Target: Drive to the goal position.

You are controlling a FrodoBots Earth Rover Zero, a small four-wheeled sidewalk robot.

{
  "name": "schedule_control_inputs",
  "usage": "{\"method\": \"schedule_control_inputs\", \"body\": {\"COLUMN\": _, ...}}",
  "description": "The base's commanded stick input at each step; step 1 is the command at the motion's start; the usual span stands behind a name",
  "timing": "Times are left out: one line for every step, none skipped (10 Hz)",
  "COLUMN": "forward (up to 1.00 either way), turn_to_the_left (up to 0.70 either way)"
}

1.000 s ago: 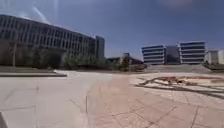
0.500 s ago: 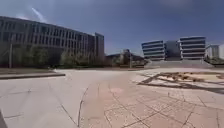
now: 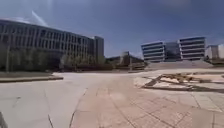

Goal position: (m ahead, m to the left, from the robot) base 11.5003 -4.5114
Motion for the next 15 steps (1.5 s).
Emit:
{"method": "schedule_control_inputs", "body": {"forward": 0.7, "turn_to_the_left": -0.05}}
{"method": "schedule_control_inputs", "body": {"forward": 0.7, "turn_to_the_left": -0.05}}
{"method": "schedule_control_inputs", "body": {"forward": 0.7, "turn_to_the_left": -0.05}}
{"method": "schedule_control_inputs", "body": {"forward": 0.7, "turn_to_the_left": -0.05}}
{"method": "schedule_control_inputs", "body": {"forward": 0.7, "turn_to_the_left": -0.05}}
{"method": "schedule_control_inputs", "body": {"forward": 0.7, "turn_to_the_left": -0.08}}
{"method": "schedule_control_inputs", "body": {"forward": 0.7, "turn_to_the_left": -0.12}}
{"method": "schedule_control_inputs", "body": {"forward": 0.7, "turn_to_the_left": -0.15}}
{"method": "schedule_control_inputs", "body": {"forward": 0.7, "turn_to_the_left": -0.11}}
{"method": "schedule_control_inputs", "body": {"forward": 0.7, "turn_to_the_left": -0.05}}
{"method": "schedule_control_inputs", "body": {"forward": 0.7, "turn_to_the_left": -0.05}}
{"method": "schedule_control_inputs", "body": {"forward": 0.7, "turn_to_the_left": -0.05}}
{"method": "schedule_control_inputs", "body": {"forward": 0.7, "turn_to_the_left": -0.05}}
{"method": "schedule_control_inputs", "body": {"forward": 0.7, "turn_to_the_left": -0.05}}
{"method": "schedule_control_inputs", "body": {"forward": 0.7, "turn_to_the_left": -0.05}}
